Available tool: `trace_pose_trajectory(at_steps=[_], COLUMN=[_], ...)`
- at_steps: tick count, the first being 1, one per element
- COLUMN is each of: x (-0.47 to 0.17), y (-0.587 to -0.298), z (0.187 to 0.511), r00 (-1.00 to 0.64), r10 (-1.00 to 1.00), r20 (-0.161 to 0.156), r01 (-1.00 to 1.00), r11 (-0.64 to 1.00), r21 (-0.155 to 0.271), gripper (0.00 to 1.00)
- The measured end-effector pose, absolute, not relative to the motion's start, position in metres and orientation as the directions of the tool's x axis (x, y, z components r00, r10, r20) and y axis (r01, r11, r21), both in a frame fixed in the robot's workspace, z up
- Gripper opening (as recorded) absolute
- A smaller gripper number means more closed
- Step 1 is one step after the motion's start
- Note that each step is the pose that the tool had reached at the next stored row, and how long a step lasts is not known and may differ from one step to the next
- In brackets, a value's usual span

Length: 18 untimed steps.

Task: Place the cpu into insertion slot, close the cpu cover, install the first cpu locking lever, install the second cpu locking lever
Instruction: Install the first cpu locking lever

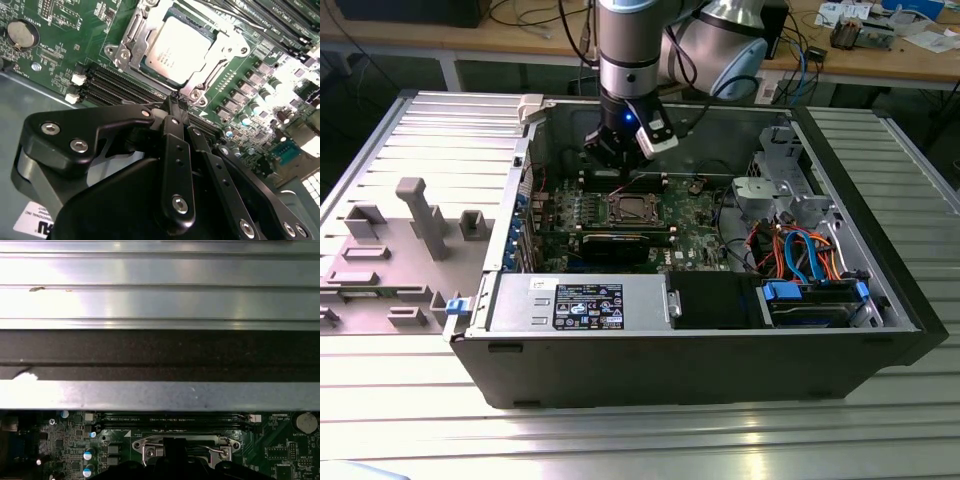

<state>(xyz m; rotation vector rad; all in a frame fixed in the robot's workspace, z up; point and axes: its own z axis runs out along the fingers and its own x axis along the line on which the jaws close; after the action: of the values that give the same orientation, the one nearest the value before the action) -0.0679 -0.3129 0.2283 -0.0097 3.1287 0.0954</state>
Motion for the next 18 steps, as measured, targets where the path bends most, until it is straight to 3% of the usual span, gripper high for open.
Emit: trace_pose_trajectory(at_steps=[18], x=[-0.055], y=[-0.310], z=[0.223], r00=[-1.000], r10=[-0.004], r20=[-0.012], r01=[-0.004], r11=[0.998], r21=[0.061], gripper=[0.11])
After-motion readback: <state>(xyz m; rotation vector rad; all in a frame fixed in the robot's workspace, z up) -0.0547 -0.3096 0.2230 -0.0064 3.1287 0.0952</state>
